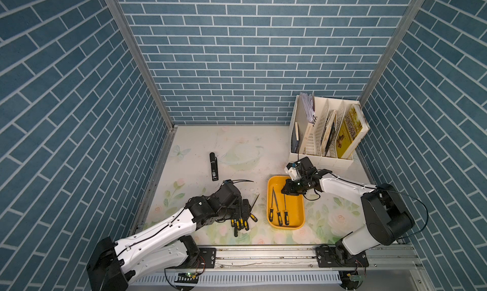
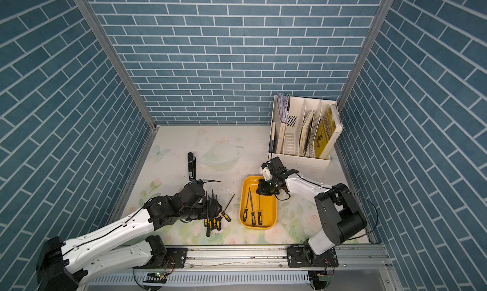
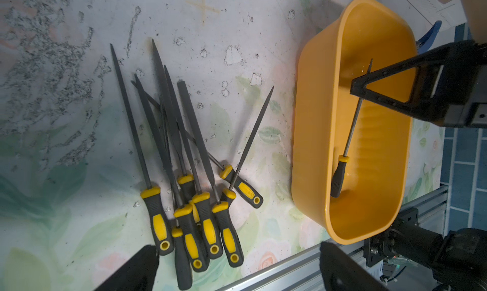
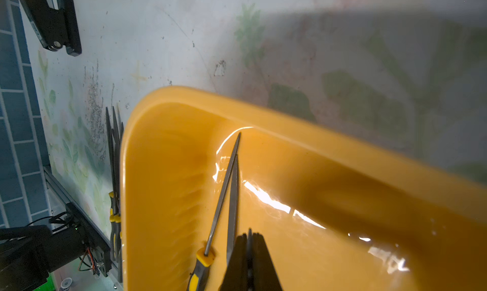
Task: Put the file tool into the storage box
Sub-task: Place the file tool in the storage box.
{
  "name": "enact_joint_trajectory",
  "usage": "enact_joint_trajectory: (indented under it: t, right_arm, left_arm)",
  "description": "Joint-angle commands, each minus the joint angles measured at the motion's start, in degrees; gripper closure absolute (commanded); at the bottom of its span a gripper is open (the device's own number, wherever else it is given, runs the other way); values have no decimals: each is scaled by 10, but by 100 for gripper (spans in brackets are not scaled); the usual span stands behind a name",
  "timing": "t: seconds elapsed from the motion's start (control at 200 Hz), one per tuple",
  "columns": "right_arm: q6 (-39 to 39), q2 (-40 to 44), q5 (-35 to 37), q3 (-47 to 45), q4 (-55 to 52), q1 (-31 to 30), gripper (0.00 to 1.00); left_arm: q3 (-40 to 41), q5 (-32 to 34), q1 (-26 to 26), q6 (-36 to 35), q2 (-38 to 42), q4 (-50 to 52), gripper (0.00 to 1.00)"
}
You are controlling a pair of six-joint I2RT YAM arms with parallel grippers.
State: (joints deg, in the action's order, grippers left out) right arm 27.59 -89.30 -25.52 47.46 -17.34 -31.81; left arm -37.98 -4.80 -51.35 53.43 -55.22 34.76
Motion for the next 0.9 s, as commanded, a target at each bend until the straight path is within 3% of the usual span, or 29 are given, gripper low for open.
enact_joint_trajectory:
  t: [0.0, 0.565, 0.895]
  right_arm:
    - [23, -14, 0, -5, 35, -14, 100]
    - [63, -18, 17, -45, 73, -17, 100]
    - [63, 4, 37, -43, 52, -16, 70]
  left_arm:
    - [8, 14, 0, 2, 4, -2, 0]
    - [28, 15, 0, 8, 15, 3, 0]
    - [36, 24, -1, 30, 9, 35, 0]
